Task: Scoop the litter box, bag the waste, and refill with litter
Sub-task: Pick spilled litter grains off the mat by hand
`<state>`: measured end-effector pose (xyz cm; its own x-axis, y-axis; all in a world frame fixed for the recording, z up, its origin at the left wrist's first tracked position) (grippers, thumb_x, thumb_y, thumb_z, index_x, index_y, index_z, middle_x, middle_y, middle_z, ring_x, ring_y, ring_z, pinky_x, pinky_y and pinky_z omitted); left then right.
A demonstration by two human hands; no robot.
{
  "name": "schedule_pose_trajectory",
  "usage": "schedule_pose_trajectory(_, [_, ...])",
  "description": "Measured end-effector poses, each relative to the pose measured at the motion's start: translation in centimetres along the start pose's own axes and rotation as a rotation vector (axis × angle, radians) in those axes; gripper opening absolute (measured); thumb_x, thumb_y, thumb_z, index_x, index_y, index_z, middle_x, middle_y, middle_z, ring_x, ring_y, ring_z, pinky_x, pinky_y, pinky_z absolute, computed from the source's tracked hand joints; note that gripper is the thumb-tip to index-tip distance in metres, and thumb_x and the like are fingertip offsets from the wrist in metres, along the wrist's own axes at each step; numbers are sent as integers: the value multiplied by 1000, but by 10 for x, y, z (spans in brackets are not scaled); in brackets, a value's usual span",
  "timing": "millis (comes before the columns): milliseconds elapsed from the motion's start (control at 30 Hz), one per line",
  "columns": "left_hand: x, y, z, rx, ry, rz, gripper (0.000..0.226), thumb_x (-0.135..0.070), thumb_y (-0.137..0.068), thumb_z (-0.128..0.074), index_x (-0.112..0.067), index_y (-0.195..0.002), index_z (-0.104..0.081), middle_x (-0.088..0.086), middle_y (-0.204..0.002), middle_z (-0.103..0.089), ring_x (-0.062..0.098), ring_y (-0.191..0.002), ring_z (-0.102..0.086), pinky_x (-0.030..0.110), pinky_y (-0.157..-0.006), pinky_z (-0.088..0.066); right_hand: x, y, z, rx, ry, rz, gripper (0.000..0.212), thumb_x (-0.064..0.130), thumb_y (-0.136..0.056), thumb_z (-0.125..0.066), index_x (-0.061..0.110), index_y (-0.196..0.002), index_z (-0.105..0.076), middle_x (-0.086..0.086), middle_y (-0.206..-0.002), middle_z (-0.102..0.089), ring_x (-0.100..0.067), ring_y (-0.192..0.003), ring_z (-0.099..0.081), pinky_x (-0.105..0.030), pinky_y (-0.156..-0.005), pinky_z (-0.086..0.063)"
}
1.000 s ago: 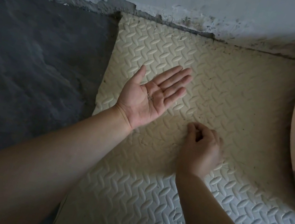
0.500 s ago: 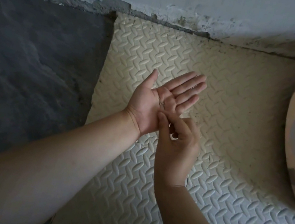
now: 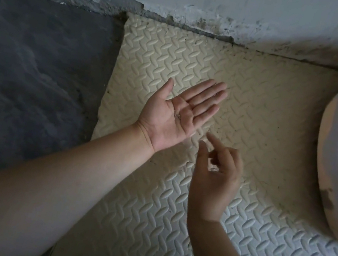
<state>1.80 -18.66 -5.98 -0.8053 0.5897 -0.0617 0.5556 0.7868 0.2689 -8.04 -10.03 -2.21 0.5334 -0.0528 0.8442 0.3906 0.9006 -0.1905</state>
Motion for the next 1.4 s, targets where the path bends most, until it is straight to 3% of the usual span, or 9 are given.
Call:
schedule_pose_trajectory(167, [0, 3, 4, -7, -2, 22, 81, -59, -96, -12, 5, -139, -37, 17, -146, -41, 26, -138, -34, 37, -116, -24, -63, -22, 21, -7, 190, -246, 36, 31, -80, -74, 29, -115, -69, 9, -91, -54, -14, -92, -50, -40, -89, -49])
schedule_pose_trajectory(300, [-2, 5, 7, -24, -28, 25, 81, -59, -96, -12, 5, -138, -39, 18, -143, -45, 26, -138, -35, 38, -114, -27, -69, -33, 14, 75, 291, -213, 29, 42, -79, -72, 34, -107, -72, 11, -86, -54, -9, -87, -45, -40, -87, -47])
schedule_pose_trajectory(567, [-4, 4, 12, -21, -25, 23, 82, -61, -96, -11, 3, -139, -39, 16, -146, -41, 26, -138, -36, 36, -114, -28, -72, -37, 2, 7, 292, -295, 18, 46, -79, -69, 35, -92, -76, 14, -84, -60, -8, -88, -44, -42, -88, -43])
schedule_pose_trajectory(767, [-5, 4, 14, -44, -49, 6, 81, -60, -96, -11, 3, -137, -41, 15, -146, -43, 26, -137, -38, 36, -113, -31, -62, -36, -8, 37, 337, -211, 11, 33, -85, -66, 25, -85, -73, 10, -84, -63, -14, -89, -53, -34, -89, -34])
schedule_pose_trajectory(933, [-8, 6, 13, -39, -50, 1, 80, -59, -95, -12, 2, -138, -40, 14, -147, -41, 25, -137, -37, 35, -113, -29, -67, -37, 11, -81, 172, -258, 9, 25, -84, -68, 19, -86, -74, 11, -79, -57, -14, -86, -54, -30, -79, -47])
schedule_pose_trajectory(1167, [-9, 7, 17, -49, -50, 5, 81, -59, -96, -12, 3, -136, -43, 16, -145, -43, 26, -136, -39, 36, -113, -31, -66, -48, 3, 24, 202, -249, 11, 33, -84, -69, 26, -90, -76, 15, -77, -58, -11, -88, -56, -23, -74, -45])
schedule_pose_trajectory(1400, [-6, 7, 16, -54, -61, 10, 81, -59, -96, -11, 3, -137, -43, 16, -144, -44, 26, -136, -40, 36, -112, -32, -61, -51, -4, 107, 318, -118, 13, 29, -88, -64, 19, -90, -73, 8, -83, -62, -14, -85, -55, -39, -81, -49])
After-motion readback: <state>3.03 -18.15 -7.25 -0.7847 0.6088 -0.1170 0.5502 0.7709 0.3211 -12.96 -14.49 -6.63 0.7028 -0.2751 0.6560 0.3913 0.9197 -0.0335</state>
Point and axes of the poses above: each hand's wrist, its own y-axis away from the middle knuckle, its own z-axis out of the back of the hand, x = y × z, the point moved 9 cm from there along -y, towards the middle knuckle
